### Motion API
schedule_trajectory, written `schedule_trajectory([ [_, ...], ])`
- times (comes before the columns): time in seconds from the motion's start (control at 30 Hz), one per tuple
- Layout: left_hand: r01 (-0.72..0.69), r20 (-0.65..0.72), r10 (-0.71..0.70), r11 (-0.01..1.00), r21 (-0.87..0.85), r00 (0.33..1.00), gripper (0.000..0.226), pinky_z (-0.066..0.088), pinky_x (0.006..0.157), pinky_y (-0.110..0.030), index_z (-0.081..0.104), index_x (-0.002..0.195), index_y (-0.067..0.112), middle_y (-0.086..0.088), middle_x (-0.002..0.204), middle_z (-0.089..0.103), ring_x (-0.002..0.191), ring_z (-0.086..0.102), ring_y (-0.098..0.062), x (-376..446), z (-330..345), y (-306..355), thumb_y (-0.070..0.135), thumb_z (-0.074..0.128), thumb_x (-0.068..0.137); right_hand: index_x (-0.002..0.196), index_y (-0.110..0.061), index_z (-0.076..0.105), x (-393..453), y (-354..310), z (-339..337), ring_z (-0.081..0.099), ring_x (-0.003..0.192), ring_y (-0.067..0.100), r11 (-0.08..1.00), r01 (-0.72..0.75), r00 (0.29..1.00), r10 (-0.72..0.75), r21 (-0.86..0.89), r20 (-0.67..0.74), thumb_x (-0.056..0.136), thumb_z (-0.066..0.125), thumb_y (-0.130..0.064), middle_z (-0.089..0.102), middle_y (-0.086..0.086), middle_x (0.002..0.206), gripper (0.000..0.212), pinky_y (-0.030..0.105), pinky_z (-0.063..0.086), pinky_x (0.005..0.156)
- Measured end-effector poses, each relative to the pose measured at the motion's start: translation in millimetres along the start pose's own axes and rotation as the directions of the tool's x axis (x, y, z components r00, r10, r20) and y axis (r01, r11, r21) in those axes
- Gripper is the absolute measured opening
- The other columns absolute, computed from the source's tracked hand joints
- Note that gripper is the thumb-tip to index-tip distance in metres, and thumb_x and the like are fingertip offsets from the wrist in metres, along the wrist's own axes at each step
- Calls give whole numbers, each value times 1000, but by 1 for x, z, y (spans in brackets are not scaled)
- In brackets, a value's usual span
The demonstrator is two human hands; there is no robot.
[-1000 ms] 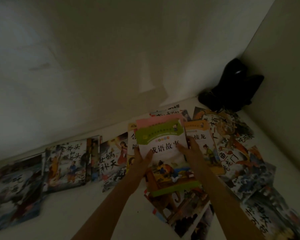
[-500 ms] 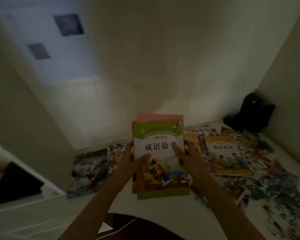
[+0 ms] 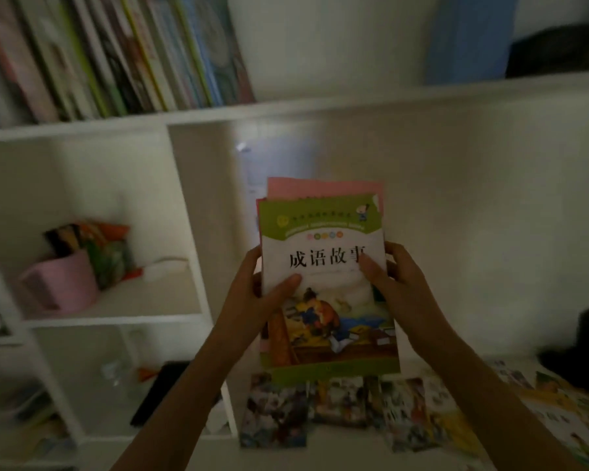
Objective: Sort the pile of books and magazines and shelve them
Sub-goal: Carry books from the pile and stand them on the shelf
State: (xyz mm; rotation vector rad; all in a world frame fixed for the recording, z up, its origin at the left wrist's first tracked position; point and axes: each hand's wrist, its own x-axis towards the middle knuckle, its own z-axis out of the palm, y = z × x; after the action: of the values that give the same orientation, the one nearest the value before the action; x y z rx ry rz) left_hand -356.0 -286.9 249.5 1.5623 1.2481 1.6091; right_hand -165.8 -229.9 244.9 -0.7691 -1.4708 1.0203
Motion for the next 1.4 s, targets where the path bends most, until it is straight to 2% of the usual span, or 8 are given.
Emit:
schedule_trajectory([
  [0.3,-271,-205,285,958,96,936,51,58,68,-33,50,124,21,-1,110,69,92,69,-17,29,-44,113,25,66,76,110,-19,51,61,-123,33,68,73,-1,966,248,954,-257,78,153,89,58,-23,65,-10,95,22,16,55,58],
  [0.53,-390,-290,416,909,145,862,48,58,75,-36,45,125,22,0,114,65,93,69,-17,116,-56,179,23,67,82,119,-13,58,169,-197,54,64,102,21,956,276,938,-290,95,191,91,59,-29,65,5,116,33,41,50,95],
  [0.7,-429,-350,476,879,209,807,39,58,74,-34,42,118,23,-2,116,62,96,66,-18,192,-64,189,21,64,86,124,-8,58,246,-215,74,61,104,22,967,245,937,-255,71,238,92,57,-30,63,9,122,38,33,50,86],
  [0.83,-446,-433,537,843,300,724,36,52,84,-35,33,111,34,8,109,56,96,59,-11,245,-67,184,21,59,90,133,-10,45,284,-213,99,54,111,28,888,379,925,-374,-261,73,86,65,-31,50,14,127,55,31,47,90],
  [0.97,-304,-527,571,805,510,630,40,53,83,-43,32,122,22,-3,113,61,97,63,-25,275,-68,164,30,55,91,131,-14,48,290,-206,124,52,94,16,782,533,844,-465,-323,267,83,68,-12,55,10,112,52,19,46,72],
  [1.1,-159,-446,581,711,685,681,43,53,80,-39,39,123,27,-4,110,56,89,63,-26,280,-71,159,55,41,90,132,-19,47,289,-196,133,59,86,24,917,374,875,-299,-139,382,86,61,-7,60,6,91,49,31,50,71],
  [1.2,-139,-351,614,607,782,707,44,45,85,-30,47,129,30,-1,116,42,98,53,-17,264,-95,163,53,34,94,137,-24,40,291,-191,129,60,99,22,955,286,866,-219,-86,449,86,66,-20,60,6,112,58,35,51,80],
  [1.4,-303,12,606,380,874,795,70,30,109,-52,28,144,25,-6,148,29,135,29,-24,264,-142,147,55,45,83,144,-29,25,300,-175,150,51,120,25,898,410,817,-283,-160,502,70,80,-26,49,6,134,92,45,46,99],
])
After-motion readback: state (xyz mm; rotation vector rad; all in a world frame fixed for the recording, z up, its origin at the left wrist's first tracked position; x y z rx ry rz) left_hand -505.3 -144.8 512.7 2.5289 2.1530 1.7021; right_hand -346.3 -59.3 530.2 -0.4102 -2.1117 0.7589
